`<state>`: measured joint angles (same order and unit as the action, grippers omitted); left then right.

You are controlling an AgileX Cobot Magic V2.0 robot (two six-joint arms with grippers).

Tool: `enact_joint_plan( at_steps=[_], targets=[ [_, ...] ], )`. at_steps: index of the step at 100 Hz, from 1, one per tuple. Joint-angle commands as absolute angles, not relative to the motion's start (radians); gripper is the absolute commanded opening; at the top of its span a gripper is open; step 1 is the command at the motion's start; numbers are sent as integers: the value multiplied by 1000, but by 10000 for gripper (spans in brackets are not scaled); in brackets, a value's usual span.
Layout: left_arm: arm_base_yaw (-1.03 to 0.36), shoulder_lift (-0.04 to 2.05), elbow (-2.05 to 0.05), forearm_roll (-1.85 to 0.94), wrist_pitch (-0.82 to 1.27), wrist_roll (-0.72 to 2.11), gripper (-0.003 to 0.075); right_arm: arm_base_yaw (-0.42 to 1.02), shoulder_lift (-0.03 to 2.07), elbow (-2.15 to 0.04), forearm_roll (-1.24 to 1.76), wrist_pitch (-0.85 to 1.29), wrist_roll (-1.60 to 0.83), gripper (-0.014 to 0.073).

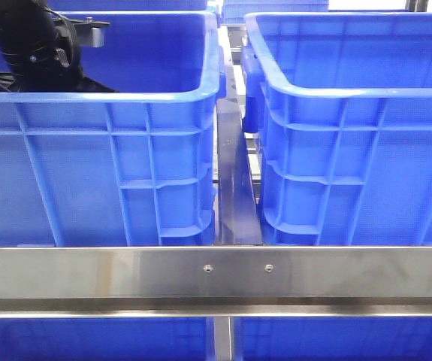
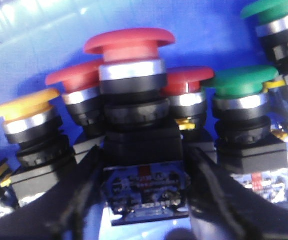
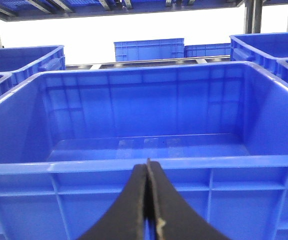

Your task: Pick red and yellow buttons and place in box

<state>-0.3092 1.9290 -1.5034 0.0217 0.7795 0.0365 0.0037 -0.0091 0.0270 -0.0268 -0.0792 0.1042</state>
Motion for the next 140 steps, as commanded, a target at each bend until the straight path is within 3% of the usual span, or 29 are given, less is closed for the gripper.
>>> enact_joint_plan(
  at_steps=[1,41,106,124,140],
  targets=[
    [-314,1843,-1534,22,742,37,0,6,-35,7,-34,-160,99,-57],
    [-342,1623,-1534,0,890,40,-19,6,-35,7,-34,-160,99,-57],
    [-824,1418,-1534,0,995,66,-19,6,-35,7,-34,-191,99,-57],
    [-894,1418,-1534,0,989,66,-19,6,-35,-33,-34,-213,100,-57],
    [-907,1418,-1534,0,989,66,-19,6,-24,-193,0,-50,131,-57]
  ],
)
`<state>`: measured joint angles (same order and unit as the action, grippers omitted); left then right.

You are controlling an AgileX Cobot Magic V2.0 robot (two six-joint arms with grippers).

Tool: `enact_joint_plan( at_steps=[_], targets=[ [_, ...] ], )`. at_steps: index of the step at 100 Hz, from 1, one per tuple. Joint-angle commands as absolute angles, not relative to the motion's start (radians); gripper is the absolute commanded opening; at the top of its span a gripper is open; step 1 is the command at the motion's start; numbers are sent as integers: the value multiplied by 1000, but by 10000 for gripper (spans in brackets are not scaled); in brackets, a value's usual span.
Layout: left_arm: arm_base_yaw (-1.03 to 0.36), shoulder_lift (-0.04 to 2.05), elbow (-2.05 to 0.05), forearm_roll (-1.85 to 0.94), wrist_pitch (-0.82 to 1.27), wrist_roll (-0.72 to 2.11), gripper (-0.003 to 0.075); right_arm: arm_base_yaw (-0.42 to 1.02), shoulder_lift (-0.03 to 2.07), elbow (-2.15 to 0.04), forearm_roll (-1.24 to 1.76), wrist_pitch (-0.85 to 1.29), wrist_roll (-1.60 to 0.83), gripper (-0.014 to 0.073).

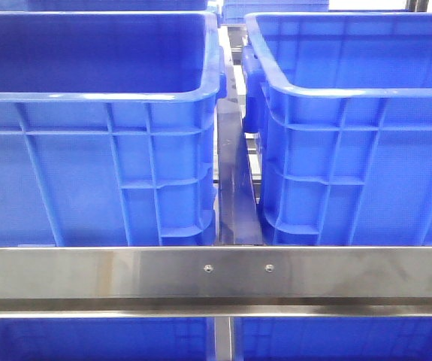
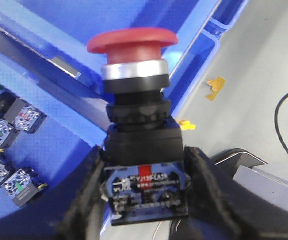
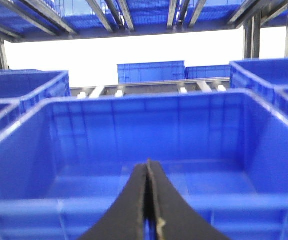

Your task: Pick red and yellow buttons and place in box

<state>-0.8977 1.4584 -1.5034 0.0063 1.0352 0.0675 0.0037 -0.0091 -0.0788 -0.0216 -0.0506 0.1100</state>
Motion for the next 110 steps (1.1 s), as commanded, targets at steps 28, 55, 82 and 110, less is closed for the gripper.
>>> enact_joint_plan(
  at_steps=[28,55,82,110],
  targets=[
    [-907,1418,-1534,0,988,66,-19,6,192,-612,134,421,152,-57],
    [-907,1418,-1534,0,988,66,-19,6,488,-884,204,724,152,-57],
    [-907,1418,-1534,0,988,66,-19,6,621,-889,323,722,152,-19],
    [-907,1418,-1534,0,988,66,-19,6,651,-888,423,730,152,362]
  ],
)
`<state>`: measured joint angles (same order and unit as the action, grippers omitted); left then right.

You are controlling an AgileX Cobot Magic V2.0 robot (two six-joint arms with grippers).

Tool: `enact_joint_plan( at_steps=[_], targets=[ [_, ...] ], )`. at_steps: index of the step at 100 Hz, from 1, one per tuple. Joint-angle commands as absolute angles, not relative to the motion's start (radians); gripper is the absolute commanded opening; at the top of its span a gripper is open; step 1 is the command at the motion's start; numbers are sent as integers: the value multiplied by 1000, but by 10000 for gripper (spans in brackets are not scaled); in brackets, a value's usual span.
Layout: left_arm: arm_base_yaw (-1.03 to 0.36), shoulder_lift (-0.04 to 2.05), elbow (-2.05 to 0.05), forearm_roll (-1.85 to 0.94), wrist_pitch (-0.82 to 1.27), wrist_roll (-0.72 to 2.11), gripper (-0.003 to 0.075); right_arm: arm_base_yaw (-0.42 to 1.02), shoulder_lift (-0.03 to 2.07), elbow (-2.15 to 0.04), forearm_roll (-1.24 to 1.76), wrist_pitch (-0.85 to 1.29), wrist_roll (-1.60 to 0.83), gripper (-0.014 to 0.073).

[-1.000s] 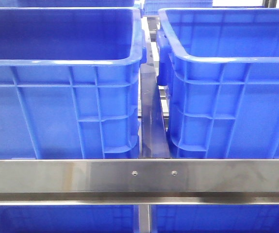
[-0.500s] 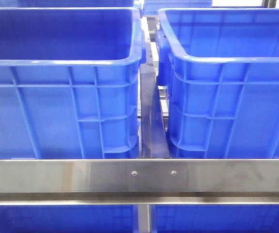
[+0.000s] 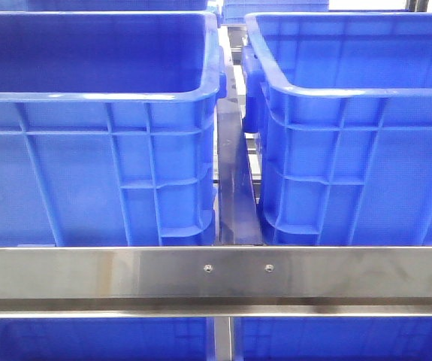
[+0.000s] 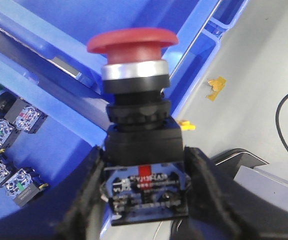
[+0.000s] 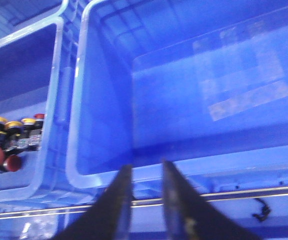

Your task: Pick red and yellow buttons and place in box

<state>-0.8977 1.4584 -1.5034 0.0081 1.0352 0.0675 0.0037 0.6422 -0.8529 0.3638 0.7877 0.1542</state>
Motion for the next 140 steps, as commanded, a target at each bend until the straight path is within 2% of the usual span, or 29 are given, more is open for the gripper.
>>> enact_joint_plan(
  at_steps=[1,9,16,35,62,87,117,129,134,140],
  targets=[
    [-907,1418,-1534,0,988,66,-19,6,651,-888,427,730,152,372],
    [-907,1418,-1534,0,988,66,-19,6,651,-888,471,730,150,463],
    [-907,1418,-1534,0,988,66,-19,6,652,-888,519,730,119,492],
    [-907,1418,-1534,0,988,66,-19,6,720,-888,834,752,-133,491],
    [-907,1418,-1534,0,988,66,-19,7,969,-888,1340,895,-532,491],
    [-907,1418,-1534,-5,988,66,-19,102,1159,-912,1448,942,-621,491],
    [-907,1418,-1534,-7,988,66,-19,239,1241,-985,1454,919,-628,491],
    [-907,1418,-1534,-7,988,66,-19,253,1250,-992,1462,916,-628,465],
    [-907,1418,-1534,-7,988,66,-19,253,1250,-992,1462,915,-628,412],
    [-907,1418,-1534,-7,988,66,-19,253,1250,-992,1462,912,-628,307]
  ],
)
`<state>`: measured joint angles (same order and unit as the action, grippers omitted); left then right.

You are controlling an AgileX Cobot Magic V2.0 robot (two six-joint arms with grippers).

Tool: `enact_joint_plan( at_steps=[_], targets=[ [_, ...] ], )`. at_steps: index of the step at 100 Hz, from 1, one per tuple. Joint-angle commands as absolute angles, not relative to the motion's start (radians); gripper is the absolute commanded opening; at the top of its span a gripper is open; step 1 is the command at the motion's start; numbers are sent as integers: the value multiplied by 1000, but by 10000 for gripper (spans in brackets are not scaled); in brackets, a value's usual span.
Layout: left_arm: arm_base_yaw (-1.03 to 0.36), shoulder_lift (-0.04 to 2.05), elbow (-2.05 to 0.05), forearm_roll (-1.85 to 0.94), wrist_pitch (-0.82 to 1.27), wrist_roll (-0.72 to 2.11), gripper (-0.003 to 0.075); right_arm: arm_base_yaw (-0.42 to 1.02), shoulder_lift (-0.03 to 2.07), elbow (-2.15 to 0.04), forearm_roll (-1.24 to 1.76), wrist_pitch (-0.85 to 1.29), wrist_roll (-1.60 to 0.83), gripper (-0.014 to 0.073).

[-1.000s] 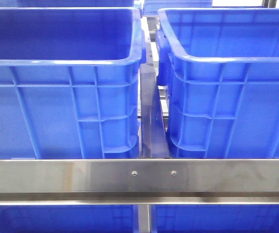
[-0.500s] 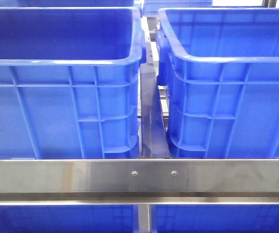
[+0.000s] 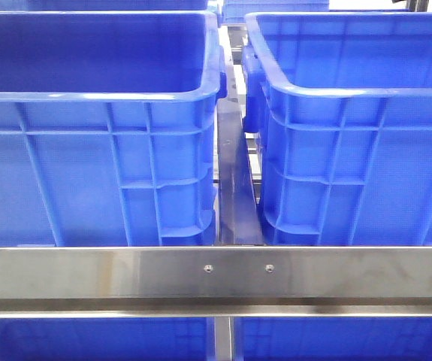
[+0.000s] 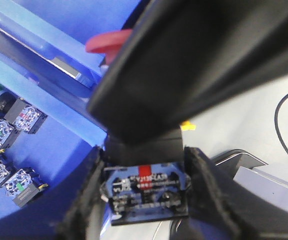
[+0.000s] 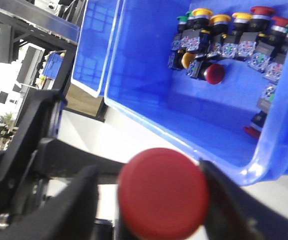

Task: Pick red and yellow buttons and place in box
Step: 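Grasp the red cap with the right gripper and open the left gripper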

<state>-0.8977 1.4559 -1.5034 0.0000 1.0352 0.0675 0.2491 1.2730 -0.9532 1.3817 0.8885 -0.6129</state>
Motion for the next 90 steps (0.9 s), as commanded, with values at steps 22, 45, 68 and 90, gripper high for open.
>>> enact_joint_plan(
  at_steps=[22,45,68,90],
  targets=[
    [-907,1418,-1534,-7,993,66,65,253,1250,-992,1462,913,-628,120],
    [-907,1418,-1534,-7,999,59,445,253,1250,-992,1458,908,-628,120],
    [-907,1411,-1534,0,996,59,528,249,1250,-992,1437,882,-628,120],
    [-824,1373,-1534,-7,982,37,527,182,1245,-992,1437,866,-639,120]
  ],
)
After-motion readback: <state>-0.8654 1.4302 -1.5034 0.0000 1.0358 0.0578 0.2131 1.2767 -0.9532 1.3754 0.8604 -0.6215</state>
